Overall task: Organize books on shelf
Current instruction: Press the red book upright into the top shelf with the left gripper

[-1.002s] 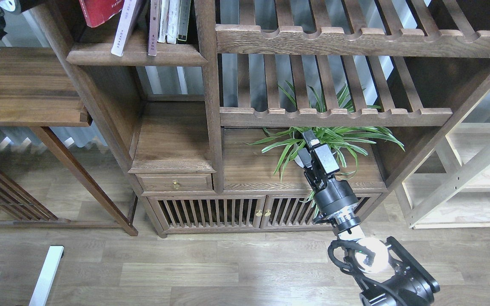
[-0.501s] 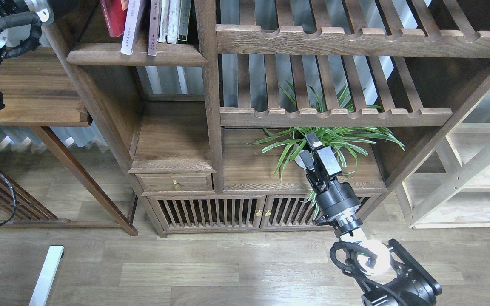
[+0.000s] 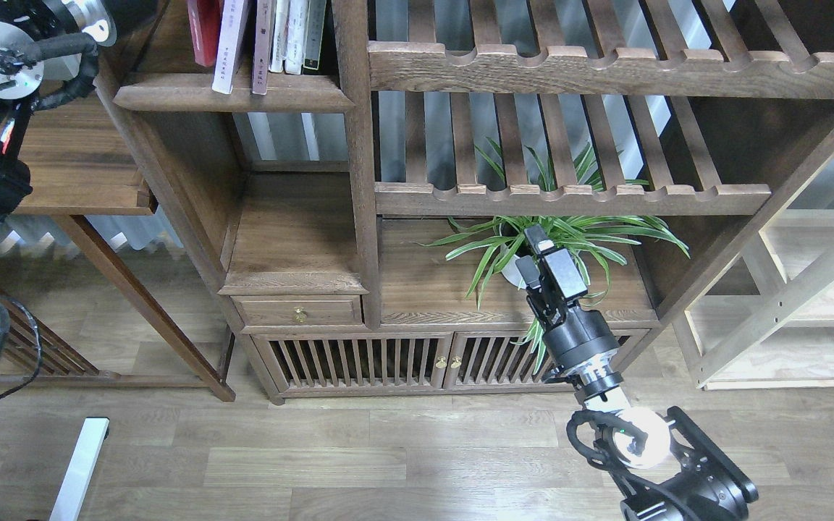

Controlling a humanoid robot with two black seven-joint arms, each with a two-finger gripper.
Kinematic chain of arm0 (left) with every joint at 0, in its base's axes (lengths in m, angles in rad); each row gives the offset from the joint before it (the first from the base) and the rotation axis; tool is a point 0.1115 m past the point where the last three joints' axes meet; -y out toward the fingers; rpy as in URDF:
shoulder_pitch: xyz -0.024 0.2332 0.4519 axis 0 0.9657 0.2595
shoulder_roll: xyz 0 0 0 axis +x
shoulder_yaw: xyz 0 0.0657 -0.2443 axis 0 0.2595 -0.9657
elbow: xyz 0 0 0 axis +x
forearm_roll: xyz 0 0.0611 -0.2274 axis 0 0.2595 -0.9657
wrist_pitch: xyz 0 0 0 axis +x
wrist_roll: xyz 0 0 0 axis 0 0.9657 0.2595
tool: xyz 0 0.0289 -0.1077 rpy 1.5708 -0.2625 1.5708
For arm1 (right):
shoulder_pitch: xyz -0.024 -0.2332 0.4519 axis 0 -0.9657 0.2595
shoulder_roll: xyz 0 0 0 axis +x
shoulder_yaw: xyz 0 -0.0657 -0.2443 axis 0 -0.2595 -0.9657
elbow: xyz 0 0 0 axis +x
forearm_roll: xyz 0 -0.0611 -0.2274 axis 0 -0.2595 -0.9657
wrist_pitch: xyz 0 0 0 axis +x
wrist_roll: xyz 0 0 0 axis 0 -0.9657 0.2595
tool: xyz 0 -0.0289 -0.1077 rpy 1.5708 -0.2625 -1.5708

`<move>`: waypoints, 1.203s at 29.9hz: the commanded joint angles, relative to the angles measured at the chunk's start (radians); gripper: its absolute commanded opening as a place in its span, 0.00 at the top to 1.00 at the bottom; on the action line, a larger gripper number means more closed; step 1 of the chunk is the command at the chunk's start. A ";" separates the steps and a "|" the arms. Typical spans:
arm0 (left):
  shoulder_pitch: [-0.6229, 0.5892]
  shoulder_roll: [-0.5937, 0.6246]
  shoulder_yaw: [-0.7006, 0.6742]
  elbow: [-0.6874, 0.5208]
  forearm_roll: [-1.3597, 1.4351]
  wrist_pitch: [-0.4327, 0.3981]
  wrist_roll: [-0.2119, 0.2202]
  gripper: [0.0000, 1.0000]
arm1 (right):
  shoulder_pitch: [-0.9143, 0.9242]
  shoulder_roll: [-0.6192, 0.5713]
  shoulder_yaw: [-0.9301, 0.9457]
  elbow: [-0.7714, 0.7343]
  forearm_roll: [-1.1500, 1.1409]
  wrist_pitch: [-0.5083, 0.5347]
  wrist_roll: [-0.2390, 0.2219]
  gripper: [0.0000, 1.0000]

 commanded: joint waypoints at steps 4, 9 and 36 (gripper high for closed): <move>0.041 0.003 -0.001 -0.018 -0.002 0.000 0.001 0.38 | -0.001 -0.004 0.014 0.001 0.007 0.000 0.000 0.01; 0.072 0.007 -0.013 -0.077 -0.005 0.000 0.001 0.34 | -0.001 -0.004 0.014 0.000 0.006 0.000 -0.001 0.01; 0.222 0.099 -0.131 -0.351 -0.008 -0.002 0.006 0.28 | -0.015 -0.021 -0.001 0.020 0.006 0.000 -0.006 0.01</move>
